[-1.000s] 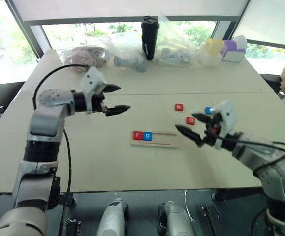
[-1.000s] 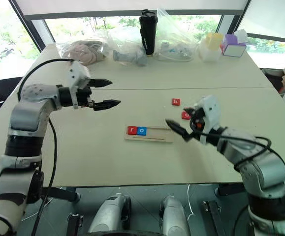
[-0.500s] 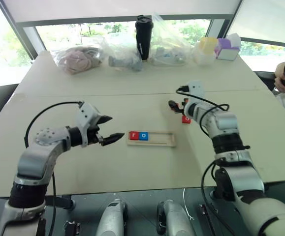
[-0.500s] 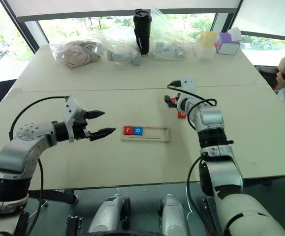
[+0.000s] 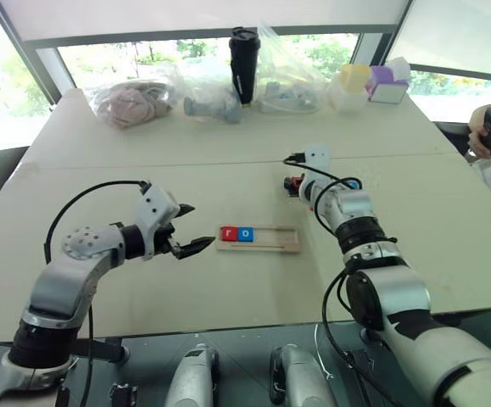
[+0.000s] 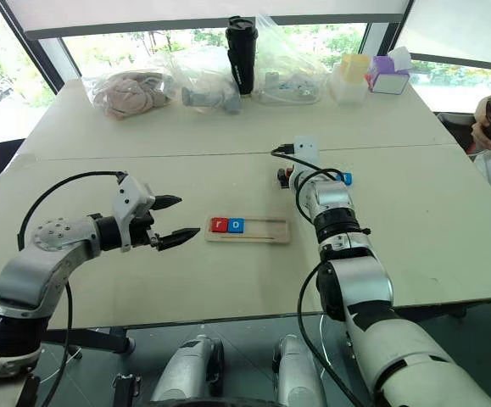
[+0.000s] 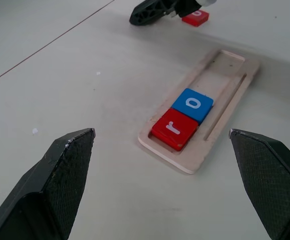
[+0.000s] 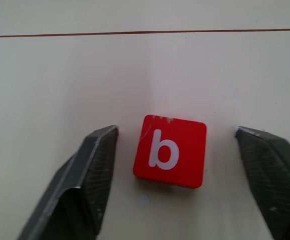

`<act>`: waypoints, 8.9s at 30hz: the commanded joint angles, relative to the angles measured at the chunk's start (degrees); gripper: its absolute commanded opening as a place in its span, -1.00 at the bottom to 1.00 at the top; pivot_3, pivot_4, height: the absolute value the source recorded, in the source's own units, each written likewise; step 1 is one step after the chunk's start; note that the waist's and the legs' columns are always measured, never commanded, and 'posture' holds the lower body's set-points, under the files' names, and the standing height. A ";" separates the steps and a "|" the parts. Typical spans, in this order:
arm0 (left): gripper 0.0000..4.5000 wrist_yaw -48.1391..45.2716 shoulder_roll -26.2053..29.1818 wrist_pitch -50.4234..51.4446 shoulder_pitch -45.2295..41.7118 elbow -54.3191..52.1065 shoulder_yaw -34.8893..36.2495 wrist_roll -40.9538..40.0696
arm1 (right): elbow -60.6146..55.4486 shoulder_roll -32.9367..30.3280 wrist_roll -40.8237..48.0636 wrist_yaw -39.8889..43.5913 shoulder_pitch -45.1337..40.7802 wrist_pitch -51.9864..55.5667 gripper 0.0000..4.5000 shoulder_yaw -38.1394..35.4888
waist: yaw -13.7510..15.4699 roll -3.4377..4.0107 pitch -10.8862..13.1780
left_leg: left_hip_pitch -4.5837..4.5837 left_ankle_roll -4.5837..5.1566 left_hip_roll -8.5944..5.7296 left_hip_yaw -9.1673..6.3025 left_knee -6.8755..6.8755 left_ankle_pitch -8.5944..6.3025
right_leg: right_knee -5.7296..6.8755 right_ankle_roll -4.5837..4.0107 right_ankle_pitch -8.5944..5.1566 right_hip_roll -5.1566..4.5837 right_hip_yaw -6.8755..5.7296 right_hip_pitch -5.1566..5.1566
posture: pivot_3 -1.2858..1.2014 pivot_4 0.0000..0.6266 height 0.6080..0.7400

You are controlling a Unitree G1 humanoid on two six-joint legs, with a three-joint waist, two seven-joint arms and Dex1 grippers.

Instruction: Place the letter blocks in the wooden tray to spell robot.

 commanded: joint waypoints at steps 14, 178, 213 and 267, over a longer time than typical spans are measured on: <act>1.00 -1.78 1.71 -3.11 -1.16 0.21 -3.04 0.03 | -54.79 -12.48 -2.15 4.54 18.27 24.49 -0.47 0.80 | 0.88 0.09 0.05 | -0.16 -0.01 0.00 0.02 -0.11 -0.01 | -0.09 0.04 -0.04 -0.05 0.07 -0.15 | 0.03 -0.52 1.00; 1.00 -9.32 7.84 -7.47 -0.76 1.46 -4.50 0.08 | -25.49 -17.58 -8.56 72.18 11.65 -19.87 0.97 26.06 | 1.53 0.19 0.19 | 0.00 -0.27 0.91 0.61 -0.06 0.09 | -0.01 -0.80 0.24 0.80 0.33 -0.52 | 0.03 -0.52 1.00; 1.00 -10.30 7.62 -2.93 -4.70 1.83 -4.68 -4.82 | -54.41 -4.65 3.12 10.93 27.13 21.87 0.97 -4.88 | 1.17 0.28 0.20 | -0.02 -0.39 0.93 0.58 -0.12 0.18 | -0.01 -0.96 0.12 0.84 0.40 -0.61 | 0.03 -0.52 1.00; 1.00 -12.27 5.61 -7.85 -5.94 7.07 -7.89 -1.28 | -94.04 12.32 -2.67 -0.76 40.93 59.69 0.98 -9.50 | 0.36 0.32 0.21 | -0.19 -0.42 1.04 0.31 -0.30 0.15 | -0.29 -0.92 0.04 0.81 0.39 -0.71 | 0.03 -0.52 1.00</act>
